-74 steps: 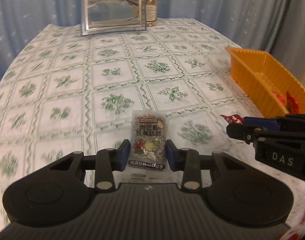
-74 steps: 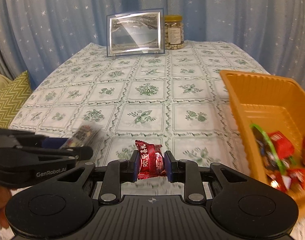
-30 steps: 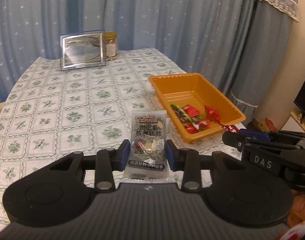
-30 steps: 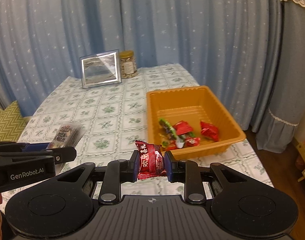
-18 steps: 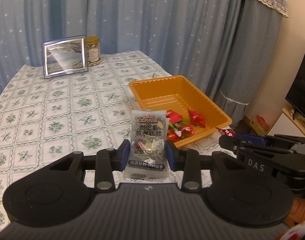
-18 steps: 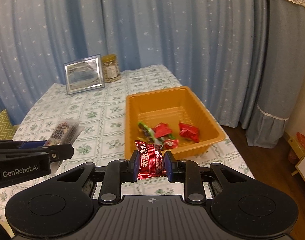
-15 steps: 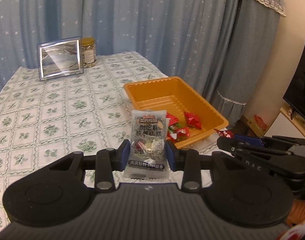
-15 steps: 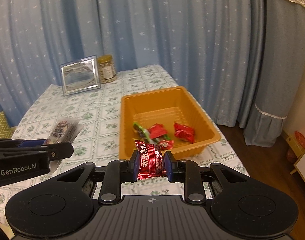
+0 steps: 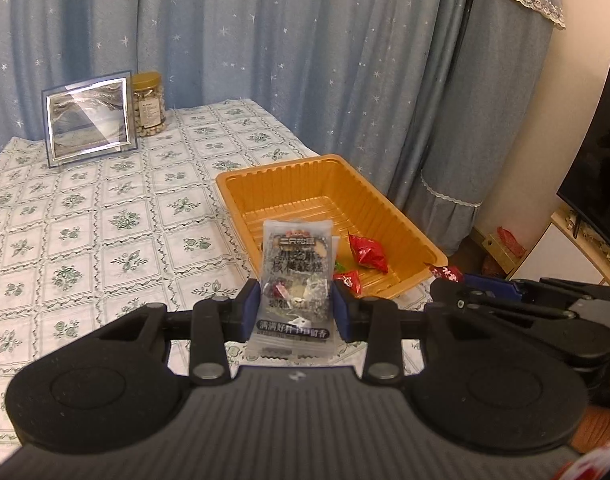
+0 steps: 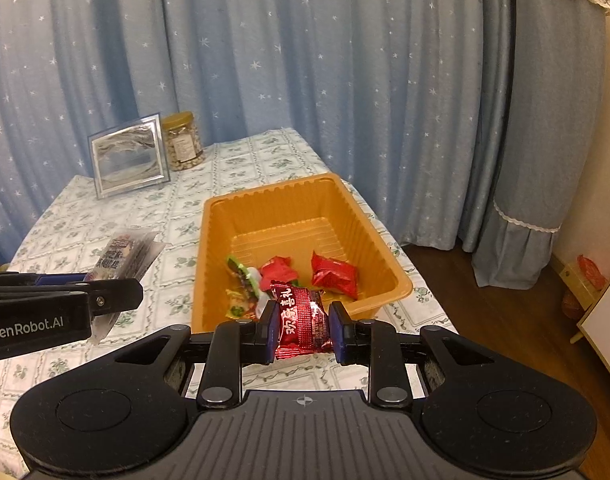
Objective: Organize snacks
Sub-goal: 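Carry the clear snack bag and red sweet over the orange tray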
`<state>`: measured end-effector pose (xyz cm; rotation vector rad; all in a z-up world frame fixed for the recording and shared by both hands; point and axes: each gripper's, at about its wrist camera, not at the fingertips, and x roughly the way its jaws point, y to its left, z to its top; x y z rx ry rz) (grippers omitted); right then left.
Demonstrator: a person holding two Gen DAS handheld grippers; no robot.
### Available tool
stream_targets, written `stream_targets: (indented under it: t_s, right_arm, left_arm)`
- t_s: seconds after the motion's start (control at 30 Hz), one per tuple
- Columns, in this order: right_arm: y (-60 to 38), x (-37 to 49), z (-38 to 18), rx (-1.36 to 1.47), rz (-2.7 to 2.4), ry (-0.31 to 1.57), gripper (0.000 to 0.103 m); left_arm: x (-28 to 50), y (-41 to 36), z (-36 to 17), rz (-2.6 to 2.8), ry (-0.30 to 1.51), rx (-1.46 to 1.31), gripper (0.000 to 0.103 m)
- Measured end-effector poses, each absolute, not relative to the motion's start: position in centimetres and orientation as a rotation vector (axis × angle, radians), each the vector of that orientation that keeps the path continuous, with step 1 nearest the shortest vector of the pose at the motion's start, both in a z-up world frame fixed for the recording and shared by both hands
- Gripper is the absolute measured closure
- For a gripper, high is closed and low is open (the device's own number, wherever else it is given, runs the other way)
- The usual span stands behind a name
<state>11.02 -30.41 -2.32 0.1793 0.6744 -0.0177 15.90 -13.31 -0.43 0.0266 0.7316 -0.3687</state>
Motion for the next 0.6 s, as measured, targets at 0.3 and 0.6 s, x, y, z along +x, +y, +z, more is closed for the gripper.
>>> stream_targets:
  t_s: [0.3, 0.6]
  right_arm:
    - [-31.3, 13.9, -3.0, 0.163, -0.026, 0.680, 0.076]
    - [-32.0, 17.4, -3.6, 0.154, -0.023, 0.683, 0.076]
  left_arm:
    - [19.1, -14.5, -1.6, -0.376, 0.748, 0.028, 0.068]
    - [22.3, -15.6, -2.7, -0.385, 0.763, 0.034, 0.068]
